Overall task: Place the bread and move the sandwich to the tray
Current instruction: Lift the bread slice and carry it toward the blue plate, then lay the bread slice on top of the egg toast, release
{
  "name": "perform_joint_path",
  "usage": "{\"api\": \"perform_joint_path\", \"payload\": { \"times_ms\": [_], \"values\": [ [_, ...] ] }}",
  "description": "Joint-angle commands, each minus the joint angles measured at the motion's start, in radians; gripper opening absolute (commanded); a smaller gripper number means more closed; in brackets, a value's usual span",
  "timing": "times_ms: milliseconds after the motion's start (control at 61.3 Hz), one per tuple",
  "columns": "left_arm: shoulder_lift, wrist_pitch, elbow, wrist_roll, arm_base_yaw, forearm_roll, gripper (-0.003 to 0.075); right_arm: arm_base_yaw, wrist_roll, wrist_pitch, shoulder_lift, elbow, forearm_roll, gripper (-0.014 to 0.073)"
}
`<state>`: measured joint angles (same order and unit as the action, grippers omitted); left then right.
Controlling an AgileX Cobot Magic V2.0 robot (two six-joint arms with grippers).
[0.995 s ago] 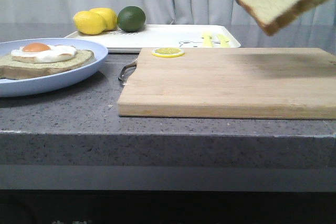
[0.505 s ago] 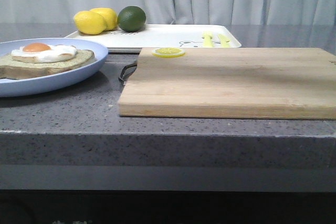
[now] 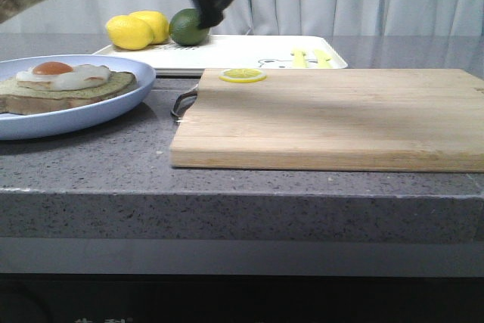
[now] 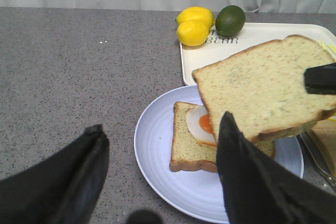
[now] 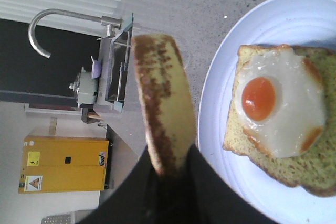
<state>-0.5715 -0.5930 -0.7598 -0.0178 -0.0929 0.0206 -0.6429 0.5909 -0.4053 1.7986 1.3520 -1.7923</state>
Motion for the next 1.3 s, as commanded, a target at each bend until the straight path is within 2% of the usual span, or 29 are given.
{"api": "perform_joint_path", "payload": {
  "times_ms": [0,228,457,571,701,897,1060,1288],
  "values": [
    [-0.010,0.079,-0.031,0.001,0.000,-0.003,0.0437,-0.032,-0.049,0.027,-0.001,0.084,-0.136,-0.0034],
    [-0.010,0.079,-0.031,0.001,-0.018,-0.010,0.0437,-0.080,-0.101,0.154,0.072,0.164,-0.136,-0.0034],
    [-0.010,0.079,-0.031,0.001,-0.050,-0.031,0.0437,-0.080,-0.101,0.150,0.093,0.167,-0.136,-0.0029],
    [-0.010,0.079,-0.031,0.001,-0.050,-0.033,0.0437,-0.080,-0.096,0.154,0.099,0.167,-0.135,0.0041],
    [-0.010,0.079,-0.031,0.001,-0.050,-0.033,0.0437,-0.079,-0.087,0.153,0.099,0.167,-0.096,0.0172],
    [-0.010,0.079,-0.031,0.001,-0.050,-0.033,0.0437,-0.079,-0.087,0.147,0.099,0.166,0.049,0.0344],
    [-0.010,0.079,-0.031,0.001,-0.050,-0.033,0.0437,-0.075,-0.087,0.139,0.099,0.166,0.119,0.0483],
    [-0.010,0.079,-0.031,0.001,-0.050,-0.033,0.0437,0.002,-0.087,-0.041,0.081,0.166,0.275,0.0489]
  ]
}}
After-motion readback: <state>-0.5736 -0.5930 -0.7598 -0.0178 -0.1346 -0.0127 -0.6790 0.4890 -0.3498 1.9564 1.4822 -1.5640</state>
